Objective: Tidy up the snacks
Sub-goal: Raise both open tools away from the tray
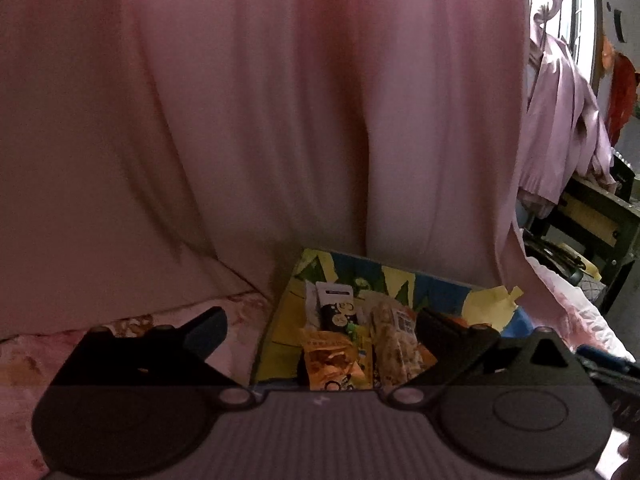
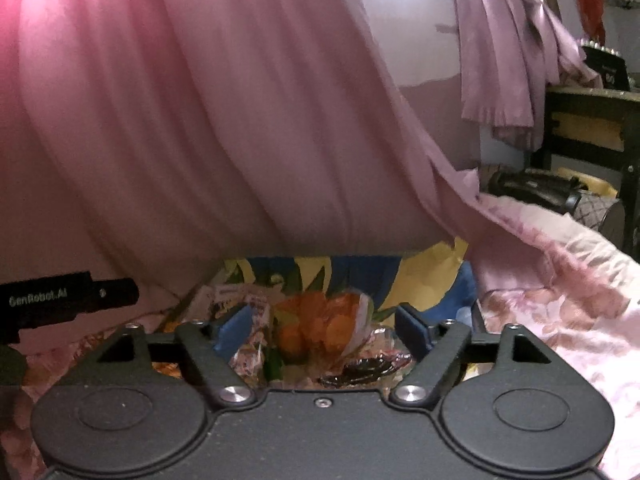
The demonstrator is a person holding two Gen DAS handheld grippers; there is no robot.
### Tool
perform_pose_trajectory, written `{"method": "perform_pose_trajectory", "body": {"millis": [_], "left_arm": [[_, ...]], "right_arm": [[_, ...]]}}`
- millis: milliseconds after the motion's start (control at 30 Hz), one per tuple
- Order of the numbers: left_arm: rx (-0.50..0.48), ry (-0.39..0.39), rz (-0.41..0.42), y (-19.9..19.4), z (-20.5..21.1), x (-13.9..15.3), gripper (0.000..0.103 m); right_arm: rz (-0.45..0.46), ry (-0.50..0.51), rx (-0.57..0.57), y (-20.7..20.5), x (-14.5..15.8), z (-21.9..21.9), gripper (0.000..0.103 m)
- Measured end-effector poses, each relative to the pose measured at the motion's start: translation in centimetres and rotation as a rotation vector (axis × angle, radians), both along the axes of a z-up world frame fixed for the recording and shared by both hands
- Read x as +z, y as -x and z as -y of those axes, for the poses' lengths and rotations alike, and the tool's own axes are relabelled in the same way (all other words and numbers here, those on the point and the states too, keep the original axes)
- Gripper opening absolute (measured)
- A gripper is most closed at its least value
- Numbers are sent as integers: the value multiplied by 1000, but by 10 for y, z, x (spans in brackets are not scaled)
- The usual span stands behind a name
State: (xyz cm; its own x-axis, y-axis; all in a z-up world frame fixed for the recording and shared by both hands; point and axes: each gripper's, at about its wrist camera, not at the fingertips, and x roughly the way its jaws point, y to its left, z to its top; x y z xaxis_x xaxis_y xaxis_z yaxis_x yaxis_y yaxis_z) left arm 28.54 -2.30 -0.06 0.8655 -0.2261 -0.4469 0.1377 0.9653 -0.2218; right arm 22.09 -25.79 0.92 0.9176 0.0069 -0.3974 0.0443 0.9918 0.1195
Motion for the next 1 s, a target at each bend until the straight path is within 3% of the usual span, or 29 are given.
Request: {"method": "perform_pose_trajectory", "body": {"millis": [133, 567, 1000], "left_arm": [[13, -20, 23, 20, -5, 6, 103], [40, -40, 117, 84, -17, 29, 103], [21, -75, 125, 125, -8, 29, 103]], "right_arm": [[36, 6, -1, 18, 12, -1, 92], [119, 4, 9, 83, 38, -2, 101], [137, 4, -10, 129, 42, 4, 102]]}}
